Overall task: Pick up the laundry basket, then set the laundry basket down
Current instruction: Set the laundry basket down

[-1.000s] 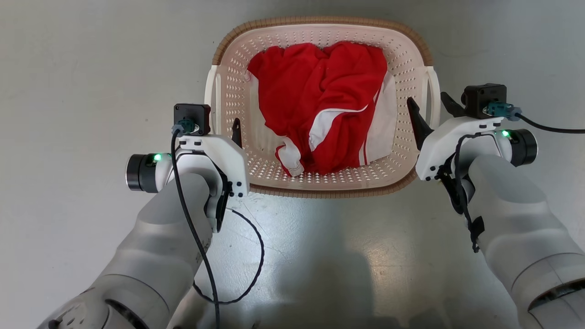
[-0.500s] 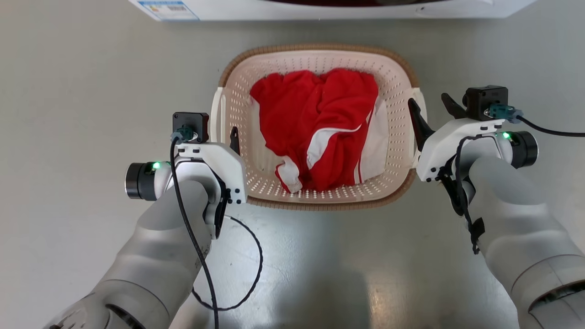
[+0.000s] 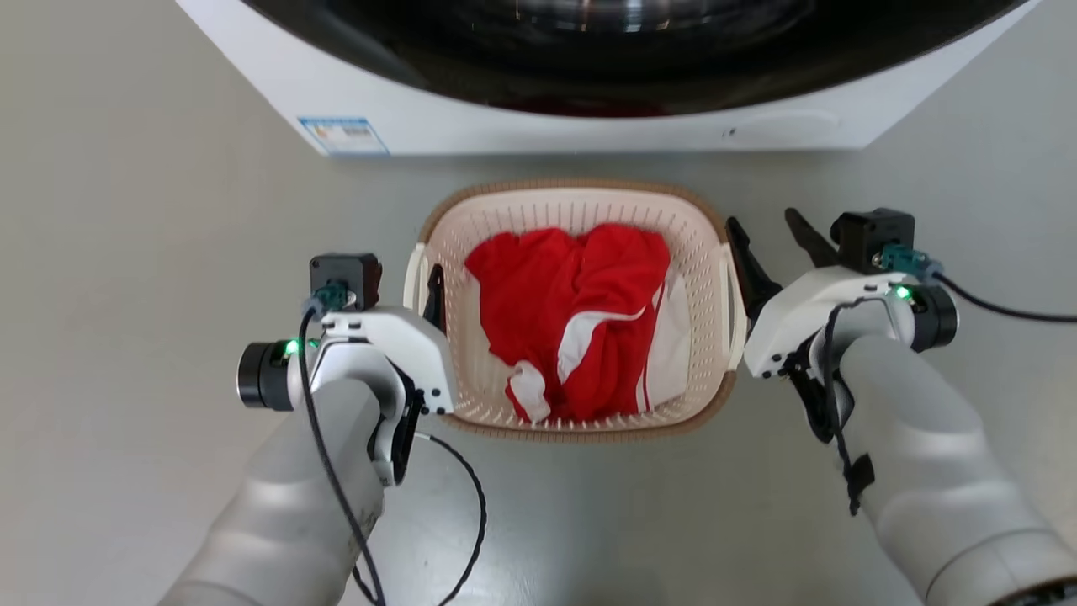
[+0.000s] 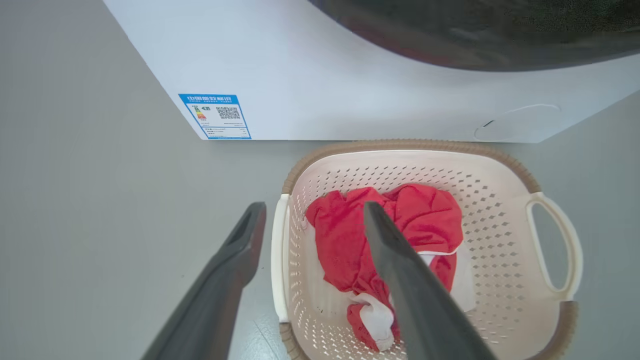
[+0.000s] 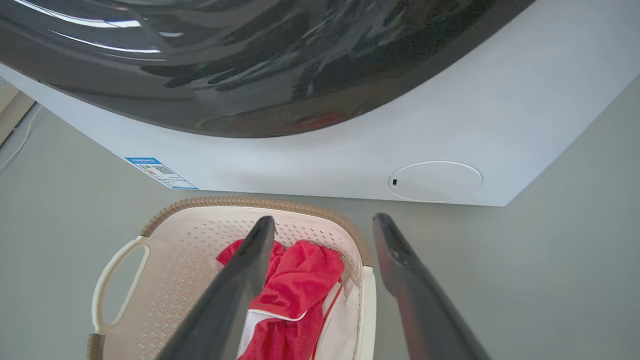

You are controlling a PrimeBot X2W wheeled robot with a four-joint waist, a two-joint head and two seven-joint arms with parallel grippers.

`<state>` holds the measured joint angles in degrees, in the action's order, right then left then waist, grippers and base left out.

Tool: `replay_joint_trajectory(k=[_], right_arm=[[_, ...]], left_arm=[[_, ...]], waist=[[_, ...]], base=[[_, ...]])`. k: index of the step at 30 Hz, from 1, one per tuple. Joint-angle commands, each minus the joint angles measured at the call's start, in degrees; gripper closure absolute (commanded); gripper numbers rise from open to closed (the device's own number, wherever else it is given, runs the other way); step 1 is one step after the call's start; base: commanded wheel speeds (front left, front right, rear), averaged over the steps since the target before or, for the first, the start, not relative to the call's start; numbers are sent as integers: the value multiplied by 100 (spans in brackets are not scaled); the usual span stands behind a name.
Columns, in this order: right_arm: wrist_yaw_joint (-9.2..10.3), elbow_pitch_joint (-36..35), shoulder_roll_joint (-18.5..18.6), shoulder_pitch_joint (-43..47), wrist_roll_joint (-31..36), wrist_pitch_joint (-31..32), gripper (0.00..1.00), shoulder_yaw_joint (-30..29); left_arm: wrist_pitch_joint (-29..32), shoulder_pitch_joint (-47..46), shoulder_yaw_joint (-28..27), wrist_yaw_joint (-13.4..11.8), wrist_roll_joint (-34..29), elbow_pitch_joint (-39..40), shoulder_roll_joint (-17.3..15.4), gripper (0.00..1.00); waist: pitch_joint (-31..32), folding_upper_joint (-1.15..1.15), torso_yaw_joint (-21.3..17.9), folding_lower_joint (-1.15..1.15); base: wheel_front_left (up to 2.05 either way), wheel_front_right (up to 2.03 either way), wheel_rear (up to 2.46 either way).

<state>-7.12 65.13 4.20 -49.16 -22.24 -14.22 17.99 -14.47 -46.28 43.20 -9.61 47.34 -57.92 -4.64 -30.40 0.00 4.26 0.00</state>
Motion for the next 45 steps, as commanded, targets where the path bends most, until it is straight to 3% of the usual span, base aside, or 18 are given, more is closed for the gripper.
replay_joint_trajectory(k=[1, 9, 20, 29, 45], right_arm=[[-36, -304, -132, 353, 110, -76, 0, -7], [-36, -1574, -132, 1398, 455, -77, 0, -524], [-36, -3469, -132, 3074, 686, -77, 0, -810], [-36, -4516, -132, 4066, 687, -77, 0, -844], [-36, -5404, -132, 5253, 699, -77, 0, -1048]], left_arm=[[-52, 256, -317, -67, -221, 279, -199, 0], [-52, 1397, -1394, -156, -1260, 1539, -339, 0], [-52, 3336, -2615, 2, -2766, 3679, -284, 0], [-52, 4478, -3124, 176, -3216, 4809, -99, 0], [-52, 5631, -3652, 80, -3468, 5645, -14, 0]], waist=[[355, 0, -30, 0], [1124, 0, -30, 0], [2163, 0, -80, 0], [2712, 0, -104, 0], [3238, 0, -237, 0]], base=[[0, 0, 0], [0, 0, 0], [0, 0, 0], [0, 0, 0], [0, 0, 0]])
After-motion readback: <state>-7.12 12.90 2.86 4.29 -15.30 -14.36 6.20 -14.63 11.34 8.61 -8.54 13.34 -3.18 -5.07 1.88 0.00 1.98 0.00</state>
